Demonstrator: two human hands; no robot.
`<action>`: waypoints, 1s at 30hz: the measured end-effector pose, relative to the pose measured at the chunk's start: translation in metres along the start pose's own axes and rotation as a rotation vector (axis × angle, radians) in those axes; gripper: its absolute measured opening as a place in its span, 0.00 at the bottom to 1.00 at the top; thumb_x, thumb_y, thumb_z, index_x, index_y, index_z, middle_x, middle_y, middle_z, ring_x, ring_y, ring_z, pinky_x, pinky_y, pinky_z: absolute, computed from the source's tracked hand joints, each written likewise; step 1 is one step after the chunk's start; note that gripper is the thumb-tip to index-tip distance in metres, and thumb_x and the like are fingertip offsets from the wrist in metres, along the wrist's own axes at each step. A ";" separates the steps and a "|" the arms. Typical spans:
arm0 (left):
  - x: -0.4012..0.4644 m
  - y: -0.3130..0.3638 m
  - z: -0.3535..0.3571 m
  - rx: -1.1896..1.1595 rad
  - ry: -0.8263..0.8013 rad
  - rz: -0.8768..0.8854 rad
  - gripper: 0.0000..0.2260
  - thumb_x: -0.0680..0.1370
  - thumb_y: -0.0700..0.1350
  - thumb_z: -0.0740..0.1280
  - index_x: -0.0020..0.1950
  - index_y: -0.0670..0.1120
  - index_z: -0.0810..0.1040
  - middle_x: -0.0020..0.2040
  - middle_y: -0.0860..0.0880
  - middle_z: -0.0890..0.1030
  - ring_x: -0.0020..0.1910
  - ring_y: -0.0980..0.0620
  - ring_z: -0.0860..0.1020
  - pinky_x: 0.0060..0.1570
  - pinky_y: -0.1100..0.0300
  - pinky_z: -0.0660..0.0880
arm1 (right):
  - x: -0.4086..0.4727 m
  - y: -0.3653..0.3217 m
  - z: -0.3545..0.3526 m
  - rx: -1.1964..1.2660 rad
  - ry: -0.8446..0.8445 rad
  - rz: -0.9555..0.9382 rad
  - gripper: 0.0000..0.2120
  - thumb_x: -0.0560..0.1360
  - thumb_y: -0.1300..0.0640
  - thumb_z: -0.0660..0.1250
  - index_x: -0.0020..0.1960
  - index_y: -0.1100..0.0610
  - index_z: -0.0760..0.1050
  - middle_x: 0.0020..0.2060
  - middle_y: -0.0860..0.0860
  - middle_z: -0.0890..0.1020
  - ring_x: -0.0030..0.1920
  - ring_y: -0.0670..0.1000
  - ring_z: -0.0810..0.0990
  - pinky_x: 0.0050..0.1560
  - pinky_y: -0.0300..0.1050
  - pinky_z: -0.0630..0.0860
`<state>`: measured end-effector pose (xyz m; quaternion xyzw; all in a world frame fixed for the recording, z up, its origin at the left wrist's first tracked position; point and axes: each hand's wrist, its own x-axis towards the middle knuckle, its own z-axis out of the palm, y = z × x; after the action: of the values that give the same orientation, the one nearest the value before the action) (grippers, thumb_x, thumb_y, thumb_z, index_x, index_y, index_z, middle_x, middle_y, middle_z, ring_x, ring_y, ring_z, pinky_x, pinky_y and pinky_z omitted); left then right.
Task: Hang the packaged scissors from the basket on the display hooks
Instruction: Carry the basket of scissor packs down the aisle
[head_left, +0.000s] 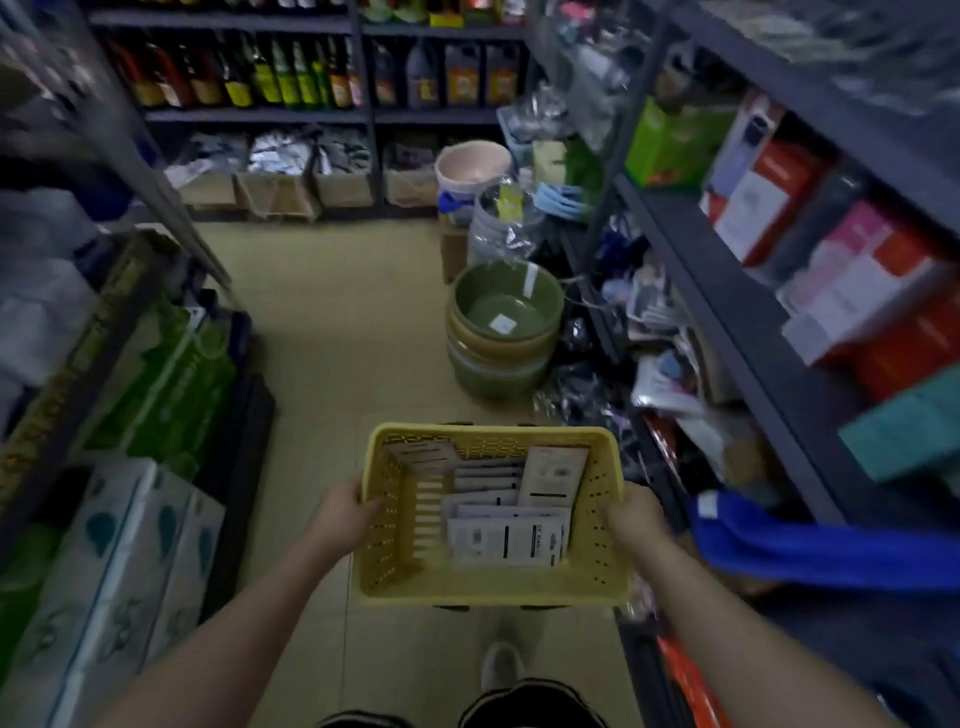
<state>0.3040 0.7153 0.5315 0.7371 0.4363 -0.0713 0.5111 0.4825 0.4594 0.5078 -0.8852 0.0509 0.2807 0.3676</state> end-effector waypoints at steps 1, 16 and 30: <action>0.019 0.015 -0.008 -0.017 0.011 -0.005 0.11 0.77 0.39 0.62 0.58 0.44 0.75 0.49 0.46 0.80 0.49 0.46 0.80 0.51 0.49 0.77 | 0.019 -0.027 -0.002 -0.001 -0.007 -0.008 0.10 0.73 0.65 0.60 0.37 0.59 0.78 0.36 0.57 0.82 0.40 0.59 0.81 0.40 0.48 0.77; 0.351 0.158 -0.214 0.059 0.027 0.033 0.11 0.76 0.39 0.61 0.57 0.40 0.76 0.51 0.41 0.81 0.48 0.47 0.80 0.46 0.55 0.78 | 0.268 -0.369 0.116 -0.069 -0.081 -0.071 0.08 0.75 0.65 0.60 0.44 0.61 0.78 0.36 0.55 0.81 0.37 0.54 0.79 0.40 0.47 0.78; 0.707 0.351 -0.359 0.250 0.024 0.148 0.12 0.72 0.37 0.64 0.54 0.41 0.78 0.49 0.42 0.83 0.46 0.44 0.81 0.45 0.55 0.77 | 0.542 -0.651 0.197 -0.025 0.102 -0.155 0.07 0.79 0.60 0.57 0.46 0.56 0.73 0.38 0.53 0.78 0.40 0.56 0.78 0.43 0.51 0.77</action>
<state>0.8632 1.3777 0.5521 0.8259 0.3746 -0.0782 0.4140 1.0388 1.1278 0.5102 -0.9041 -0.0024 0.2066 0.3742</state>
